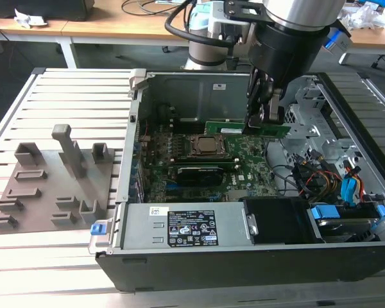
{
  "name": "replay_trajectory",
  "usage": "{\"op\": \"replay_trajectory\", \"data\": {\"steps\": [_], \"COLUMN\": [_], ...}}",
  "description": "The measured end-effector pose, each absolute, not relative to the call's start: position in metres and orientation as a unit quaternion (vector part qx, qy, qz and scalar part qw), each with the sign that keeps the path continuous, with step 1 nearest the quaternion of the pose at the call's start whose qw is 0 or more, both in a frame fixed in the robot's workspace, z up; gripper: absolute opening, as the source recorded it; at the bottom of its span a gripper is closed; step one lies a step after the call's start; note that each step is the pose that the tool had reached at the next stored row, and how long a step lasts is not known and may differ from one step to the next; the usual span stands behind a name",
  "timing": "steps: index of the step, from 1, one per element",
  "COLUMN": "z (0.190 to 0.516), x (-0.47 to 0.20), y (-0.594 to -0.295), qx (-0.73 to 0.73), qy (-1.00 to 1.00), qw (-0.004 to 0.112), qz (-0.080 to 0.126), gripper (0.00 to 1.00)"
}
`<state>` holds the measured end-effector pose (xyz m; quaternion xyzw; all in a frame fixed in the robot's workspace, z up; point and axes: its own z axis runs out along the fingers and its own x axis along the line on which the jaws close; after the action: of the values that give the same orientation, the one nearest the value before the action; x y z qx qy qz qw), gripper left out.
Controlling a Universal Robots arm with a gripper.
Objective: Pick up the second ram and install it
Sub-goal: 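Pick up the second ram and move it above second insertion slot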
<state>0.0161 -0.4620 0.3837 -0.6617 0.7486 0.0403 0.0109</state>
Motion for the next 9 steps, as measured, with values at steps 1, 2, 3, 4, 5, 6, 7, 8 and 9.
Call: {"op": "replay_trajectory", "data": {"steps": [1, 2, 3, 4, 5, 6, 7, 8, 9], "z": [0.3832, 0.3826, 0.3822, 0.3813, 0.3808, 0.38, 0.3773, 0.3754, 0.3743], "x": [0.0165, 0.017, 0.0174, 0.0181, 0.0185, 0.0192, 0.021, 0.0215, 0.0217], "y": [-0.462, -0.462, -0.462, -0.462, -0.462, -0.462, -0.4617, -0.4609, -0.46], "qx": [-0.662, -0.662, -0.662, -0.662, -0.662, -0.662, -0.662, -0.662, -0.662], "qy": [0.749, 0.749, 0.749, 0.749, 0.749, 0.749, 0.749, 0.749, 0.749], "qw": [0.011, 0.011, 0.011, 0.011, 0.011, 0.011, 0.011, 0.011, 0.011], "qz": [0.04, 0.04, 0.04, 0.04, 0.04, 0.04, 0.04, 0.04, 0.04], "gripper": [0.14, 0.14, 0.14, 0.14, 0.14, 0.14, 0.14, 0.14, 0.14]}}
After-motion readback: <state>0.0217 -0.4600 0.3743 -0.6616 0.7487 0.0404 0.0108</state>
